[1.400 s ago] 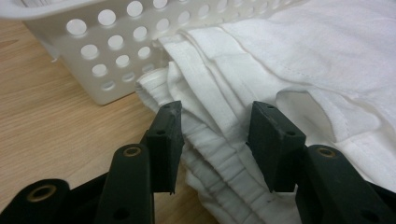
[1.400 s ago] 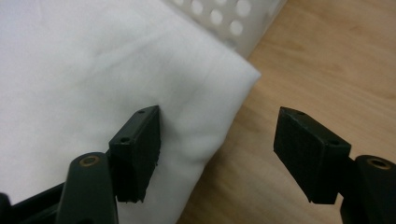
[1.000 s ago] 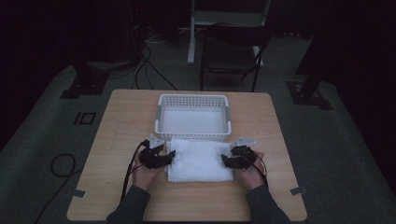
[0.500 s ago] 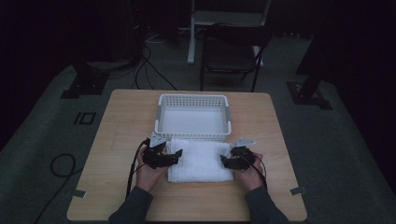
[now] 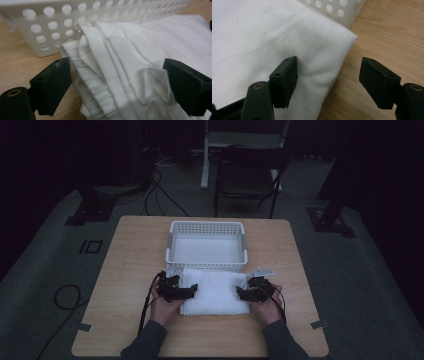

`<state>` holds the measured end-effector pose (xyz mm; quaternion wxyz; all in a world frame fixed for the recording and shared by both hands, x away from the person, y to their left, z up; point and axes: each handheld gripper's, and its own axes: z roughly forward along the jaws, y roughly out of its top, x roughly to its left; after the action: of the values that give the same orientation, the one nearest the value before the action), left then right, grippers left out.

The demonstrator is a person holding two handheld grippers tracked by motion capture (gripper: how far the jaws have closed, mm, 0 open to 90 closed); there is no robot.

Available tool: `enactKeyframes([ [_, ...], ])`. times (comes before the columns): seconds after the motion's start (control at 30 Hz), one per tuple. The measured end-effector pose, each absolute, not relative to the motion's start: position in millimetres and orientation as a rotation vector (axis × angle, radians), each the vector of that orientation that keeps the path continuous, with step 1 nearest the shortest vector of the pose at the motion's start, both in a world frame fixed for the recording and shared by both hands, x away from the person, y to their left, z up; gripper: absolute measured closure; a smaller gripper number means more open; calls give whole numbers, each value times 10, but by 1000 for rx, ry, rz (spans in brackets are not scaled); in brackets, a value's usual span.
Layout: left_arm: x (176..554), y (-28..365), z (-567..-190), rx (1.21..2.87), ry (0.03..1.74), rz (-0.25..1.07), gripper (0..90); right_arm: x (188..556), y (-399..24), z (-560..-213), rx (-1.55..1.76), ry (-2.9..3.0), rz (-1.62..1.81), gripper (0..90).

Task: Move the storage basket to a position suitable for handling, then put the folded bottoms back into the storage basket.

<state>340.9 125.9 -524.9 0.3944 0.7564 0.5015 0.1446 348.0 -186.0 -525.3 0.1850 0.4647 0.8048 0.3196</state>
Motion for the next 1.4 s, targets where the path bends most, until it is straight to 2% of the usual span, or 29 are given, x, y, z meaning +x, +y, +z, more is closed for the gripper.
enactKeyframes([
  [0.17,3462,1288,-5334,1920,1294,320,17,3480,-1855,-5258,1310,2268,899,299],
  [0.37,3479,1307,-5397,1927,1286,302,0,3479,-1859,-5261,1312,2267,903,293],
  [0.6,3504,1342,-5468,1913,1283,257,0,3476,-1874,-5263,1310,2267,905,286],
  [0.73,3543,1382,-5527,1885,1295,182,0,3475,-1886,-5260,1321,2263,908,274],
  [0.87,3552,1388,-5533,1890,1278,181,0,3456,-1917,-5222,1337,2236,930,248],
  [1.03,3561,1387,-5538,1898,1258,174,0,3382,-1954,-5133,1358,2213,1064,199],
  [1.17,3569,1392,-5536,1905,1245,161,0,3407,-1923,-5186,1388,2248,1116,132],
  [1.4,3562,1407,-5528,1894,1223,103,77,3547,-1939,-5381,1516,2296,1142,97],
])
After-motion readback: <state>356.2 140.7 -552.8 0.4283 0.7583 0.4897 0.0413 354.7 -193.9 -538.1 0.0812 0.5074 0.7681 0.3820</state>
